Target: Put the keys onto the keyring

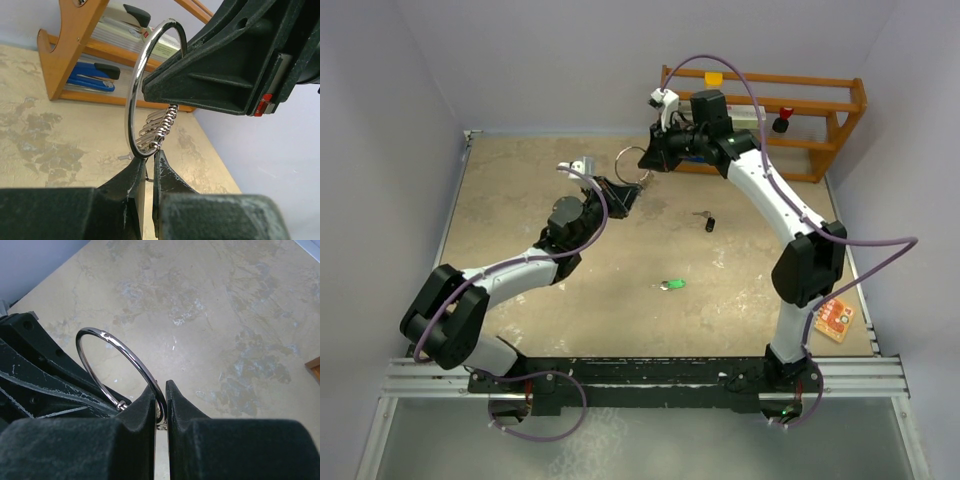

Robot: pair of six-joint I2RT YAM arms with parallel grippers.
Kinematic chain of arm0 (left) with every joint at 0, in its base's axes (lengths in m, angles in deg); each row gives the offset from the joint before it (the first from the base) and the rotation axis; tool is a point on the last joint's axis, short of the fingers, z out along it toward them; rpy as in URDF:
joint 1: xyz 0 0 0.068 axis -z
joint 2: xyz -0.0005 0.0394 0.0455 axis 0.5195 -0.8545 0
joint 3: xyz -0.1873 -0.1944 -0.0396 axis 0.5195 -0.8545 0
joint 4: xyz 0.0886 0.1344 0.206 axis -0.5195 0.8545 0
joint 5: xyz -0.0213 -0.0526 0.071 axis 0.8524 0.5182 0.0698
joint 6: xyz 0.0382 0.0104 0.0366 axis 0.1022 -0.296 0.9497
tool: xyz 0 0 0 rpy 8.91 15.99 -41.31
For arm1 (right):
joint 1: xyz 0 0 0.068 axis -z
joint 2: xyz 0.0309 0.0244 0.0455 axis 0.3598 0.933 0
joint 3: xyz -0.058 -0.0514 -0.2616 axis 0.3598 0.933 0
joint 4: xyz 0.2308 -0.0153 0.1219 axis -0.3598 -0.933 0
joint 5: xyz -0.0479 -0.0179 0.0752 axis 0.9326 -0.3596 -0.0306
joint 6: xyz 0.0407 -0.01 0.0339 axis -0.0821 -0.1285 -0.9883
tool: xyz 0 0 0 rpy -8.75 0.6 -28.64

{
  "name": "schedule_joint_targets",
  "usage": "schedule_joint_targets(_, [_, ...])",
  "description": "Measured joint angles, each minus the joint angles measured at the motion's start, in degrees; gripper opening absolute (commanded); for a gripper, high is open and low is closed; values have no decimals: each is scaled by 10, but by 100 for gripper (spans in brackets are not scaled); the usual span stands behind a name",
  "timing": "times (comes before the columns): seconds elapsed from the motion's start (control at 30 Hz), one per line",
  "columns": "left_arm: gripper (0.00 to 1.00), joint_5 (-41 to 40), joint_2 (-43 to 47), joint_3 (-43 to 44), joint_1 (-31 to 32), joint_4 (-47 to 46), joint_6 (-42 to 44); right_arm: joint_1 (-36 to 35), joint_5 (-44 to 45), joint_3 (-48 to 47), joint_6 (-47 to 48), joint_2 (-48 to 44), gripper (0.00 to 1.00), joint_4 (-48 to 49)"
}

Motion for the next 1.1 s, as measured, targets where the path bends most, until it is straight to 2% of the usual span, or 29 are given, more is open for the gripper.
schedule_joint_targets(0.4, [0,-4,0,5,-1,28,-10,3,-20,-46,-5,37,0,-43])
schedule_joint_targets(0.77, [10,4,0,21,-1,51,5,5,-23,-64,2,39,0,-63])
schedule_joint_targets(1.0, [13,4,0,26,-2,67,17,5,-36,-89,9,59,0,-81])
schedule_joint_targets(1.03, [13,4,0,26,-2,71,20,5,-38,-91,10,63,0,-84])
schedule_joint_targets(1.07, [1,4,0,26,-2,75,21,5,-38,-92,10,65,0,-85])
schedule_joint_targets(1.1, [0,4,0,26,-2,79,21,5,-38,-92,10,68,0,-87])
